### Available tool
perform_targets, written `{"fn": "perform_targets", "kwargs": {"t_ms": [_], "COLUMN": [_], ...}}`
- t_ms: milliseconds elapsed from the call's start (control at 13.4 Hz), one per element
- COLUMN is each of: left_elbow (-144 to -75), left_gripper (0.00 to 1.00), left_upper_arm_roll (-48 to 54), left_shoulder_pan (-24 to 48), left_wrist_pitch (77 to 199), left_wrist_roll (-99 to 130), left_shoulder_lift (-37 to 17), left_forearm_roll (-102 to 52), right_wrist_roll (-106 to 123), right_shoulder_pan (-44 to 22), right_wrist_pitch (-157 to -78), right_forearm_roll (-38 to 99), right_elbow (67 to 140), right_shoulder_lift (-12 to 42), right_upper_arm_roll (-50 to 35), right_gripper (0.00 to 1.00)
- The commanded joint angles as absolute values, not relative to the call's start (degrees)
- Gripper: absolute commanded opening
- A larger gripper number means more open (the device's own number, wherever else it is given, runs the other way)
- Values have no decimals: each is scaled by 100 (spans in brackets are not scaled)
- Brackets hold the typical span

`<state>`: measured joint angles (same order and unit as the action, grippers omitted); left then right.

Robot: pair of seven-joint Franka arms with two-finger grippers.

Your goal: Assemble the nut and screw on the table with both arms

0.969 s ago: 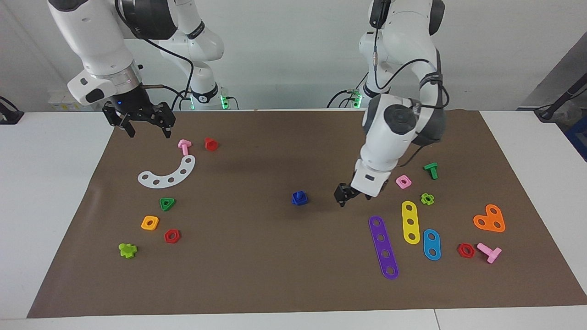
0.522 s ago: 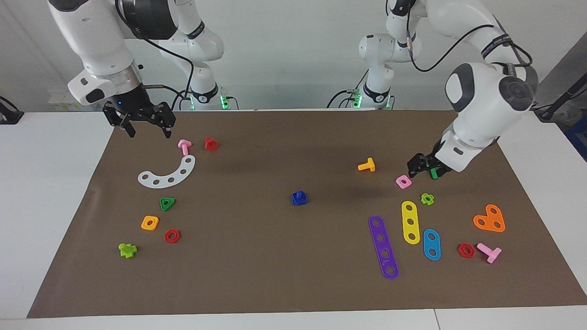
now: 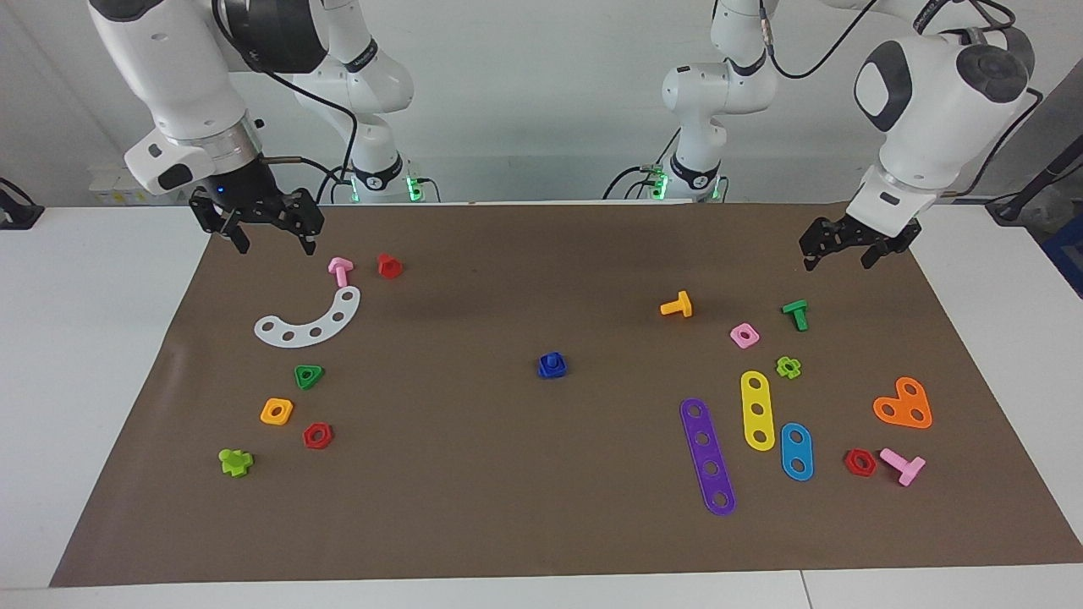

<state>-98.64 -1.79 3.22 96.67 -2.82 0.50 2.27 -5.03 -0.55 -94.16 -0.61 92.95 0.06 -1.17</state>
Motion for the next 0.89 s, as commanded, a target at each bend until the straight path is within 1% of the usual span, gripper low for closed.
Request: {"fn": "perform_targets", "kwargs": {"t_ms": [0,149,522,820], "left_elbow": [-9687,-9537,-9492,-9545], "left_gripper": [100,100,100,100], "left_upper_arm_roll": [-106,-140,-149,-149], "left_shoulder_pan": [264,237,220,-96], "left_wrist_pitch": [9510,9519,9510,9387], "left_wrist_roll": [-264,-255,-299,-308], "left_shoulder_lift": [150,149,185,211], "left_forearm_roll": [290,-112,-105,-97], "right_wrist_roll": [-404,-404,-404,-404], "right_shoulder_pan": [-9,-9,-9,-9], "right_wrist_pitch": [-9369,-9369,-9369,-9369], "right_forearm_roll": [70,70,88,88], "right_elbow": [9299,9308,9308,9308], "right_shoulder_lift": [-9,-9,-9,-9], "right_upper_arm_roll": [-132,-132,-132,-132], "right_gripper": [100,100,100,100]}}
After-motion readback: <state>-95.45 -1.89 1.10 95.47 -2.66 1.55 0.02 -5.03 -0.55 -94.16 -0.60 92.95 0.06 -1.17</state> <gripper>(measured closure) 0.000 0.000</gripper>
